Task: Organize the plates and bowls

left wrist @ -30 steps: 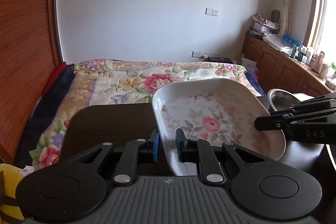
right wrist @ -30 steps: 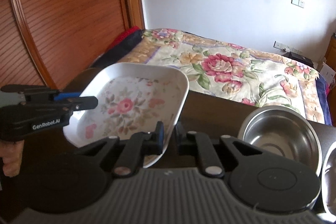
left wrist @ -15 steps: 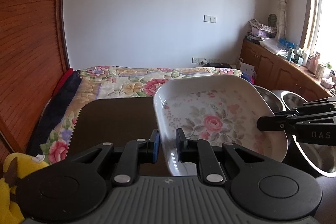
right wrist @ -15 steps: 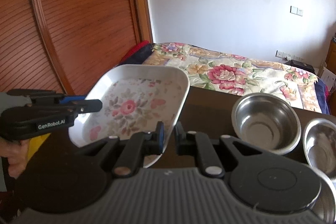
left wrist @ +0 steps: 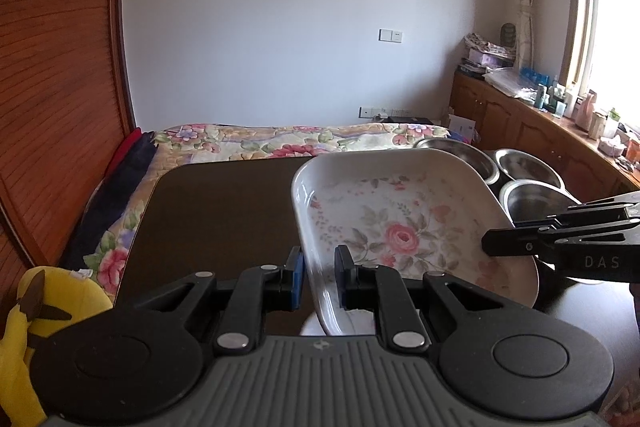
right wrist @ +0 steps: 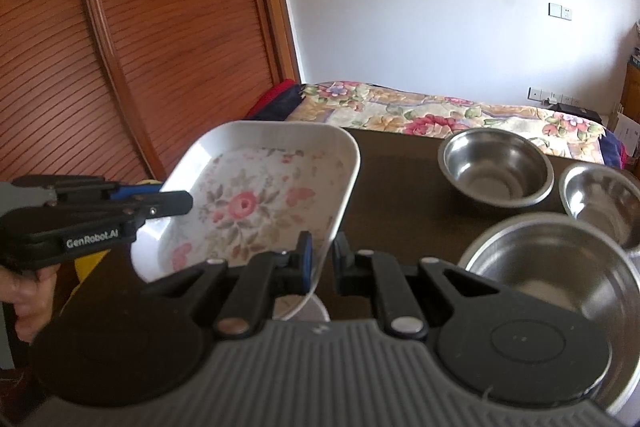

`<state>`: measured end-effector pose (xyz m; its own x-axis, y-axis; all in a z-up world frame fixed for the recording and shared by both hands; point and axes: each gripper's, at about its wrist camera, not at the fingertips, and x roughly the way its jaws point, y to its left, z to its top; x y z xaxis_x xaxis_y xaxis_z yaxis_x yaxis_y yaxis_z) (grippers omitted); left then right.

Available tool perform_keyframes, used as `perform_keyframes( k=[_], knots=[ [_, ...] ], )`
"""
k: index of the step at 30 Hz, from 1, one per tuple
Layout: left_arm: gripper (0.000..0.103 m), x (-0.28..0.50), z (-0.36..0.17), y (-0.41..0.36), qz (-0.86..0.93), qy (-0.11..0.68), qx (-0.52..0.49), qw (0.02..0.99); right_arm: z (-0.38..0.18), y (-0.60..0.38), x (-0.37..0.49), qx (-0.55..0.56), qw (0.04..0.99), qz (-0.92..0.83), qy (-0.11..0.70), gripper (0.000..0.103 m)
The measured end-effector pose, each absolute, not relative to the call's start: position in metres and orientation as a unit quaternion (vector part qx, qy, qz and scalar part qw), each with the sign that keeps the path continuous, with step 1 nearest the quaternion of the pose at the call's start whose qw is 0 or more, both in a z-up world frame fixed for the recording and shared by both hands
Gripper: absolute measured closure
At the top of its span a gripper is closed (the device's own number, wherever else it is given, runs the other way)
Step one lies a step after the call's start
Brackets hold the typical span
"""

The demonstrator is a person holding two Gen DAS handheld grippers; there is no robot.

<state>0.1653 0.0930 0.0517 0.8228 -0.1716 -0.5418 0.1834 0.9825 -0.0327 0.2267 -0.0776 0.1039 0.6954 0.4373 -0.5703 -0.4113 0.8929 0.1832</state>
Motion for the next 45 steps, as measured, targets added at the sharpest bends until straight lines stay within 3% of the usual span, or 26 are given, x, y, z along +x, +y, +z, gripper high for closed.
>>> perform_keyframes(
  k=[17,45],
  knots=[
    [0.057,0.113,0.026,0.094,-0.102,0.293,-0.01,0.951,0.074,-0.084,0.177,0.034,0.905,0.27,0.326,0.09],
    [0.057,0.119,-0.001,0.095,-0.087,0.312,-0.003,0.946,0.061,-0.08,0.164,0.006,0.909,0.27,0.318,0.09]
  ],
)
